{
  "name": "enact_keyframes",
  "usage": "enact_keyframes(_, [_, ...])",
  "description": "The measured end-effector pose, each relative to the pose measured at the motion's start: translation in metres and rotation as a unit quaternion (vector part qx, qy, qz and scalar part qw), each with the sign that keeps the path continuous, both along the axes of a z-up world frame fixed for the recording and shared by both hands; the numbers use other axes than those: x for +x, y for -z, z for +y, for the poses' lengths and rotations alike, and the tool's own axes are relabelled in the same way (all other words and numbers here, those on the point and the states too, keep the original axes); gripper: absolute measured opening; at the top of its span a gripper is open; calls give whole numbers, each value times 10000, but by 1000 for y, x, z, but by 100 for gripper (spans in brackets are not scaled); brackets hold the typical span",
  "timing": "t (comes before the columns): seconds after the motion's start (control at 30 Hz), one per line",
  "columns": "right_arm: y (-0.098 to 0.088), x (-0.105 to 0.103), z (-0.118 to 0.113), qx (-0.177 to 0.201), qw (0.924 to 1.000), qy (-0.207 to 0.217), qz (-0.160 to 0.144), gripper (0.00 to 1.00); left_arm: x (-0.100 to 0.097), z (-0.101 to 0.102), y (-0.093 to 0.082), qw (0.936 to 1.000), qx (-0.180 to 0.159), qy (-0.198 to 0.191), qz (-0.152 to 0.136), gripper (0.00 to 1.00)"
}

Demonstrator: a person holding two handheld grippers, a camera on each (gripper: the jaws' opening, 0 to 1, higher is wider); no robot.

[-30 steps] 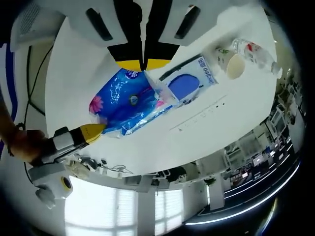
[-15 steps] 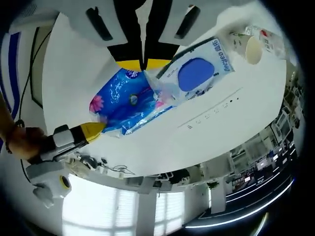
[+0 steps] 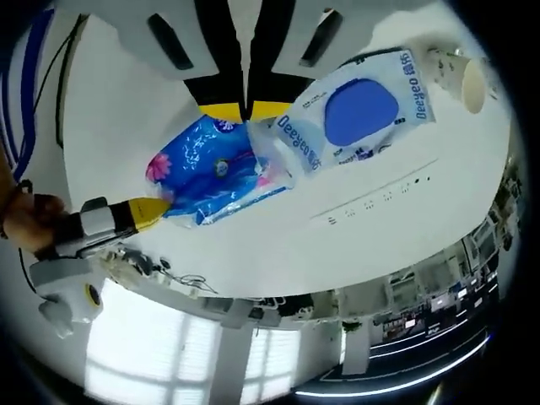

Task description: Arrange the tabletop items into an orderly group along one side of the table until the central work area is clear of visible clutter.

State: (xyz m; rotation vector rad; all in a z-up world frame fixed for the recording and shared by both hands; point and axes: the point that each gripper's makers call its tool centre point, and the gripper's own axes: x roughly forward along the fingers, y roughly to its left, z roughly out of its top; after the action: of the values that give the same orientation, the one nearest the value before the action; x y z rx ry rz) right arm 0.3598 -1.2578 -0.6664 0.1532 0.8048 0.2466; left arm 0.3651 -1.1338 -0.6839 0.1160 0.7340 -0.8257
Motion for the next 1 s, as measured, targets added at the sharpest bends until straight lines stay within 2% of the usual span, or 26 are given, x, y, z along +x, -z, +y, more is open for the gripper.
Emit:
enact_keyframes(0.3, [22, 16, -18, -262, 9996, 6, 46, 0, 8, -16, 20, 9996, -105, -253, 94, 0])
enact_keyframes(0.57, [39, 33, -29, -290, 9996, 24, 42, 0, 17, -23, 35, 9981, -161, -552, 238, 0])
enact_keyframes(0.7, [46, 39, -31, -199, 9997, 161, 60, 0, 27, -26, 42, 9973, -4, -726, 83, 0])
enact_keyframes(0.77, [51, 44, -33, -221, 9995, 205, 62, 0, 31, -28, 46, 9964, 64, -830, 138, 0])
enact_keyframes(0.83, [54, 42, -34, -170, 9995, 269, 89, 0, 29, -28, 51, 9964, 282, -771, 220, 0])
enact_keyframes(1.0, [61, 47, -40, -144, 9988, 441, 124, 0, 33, -36, 51, 9959, 427, -791, 52, 0])
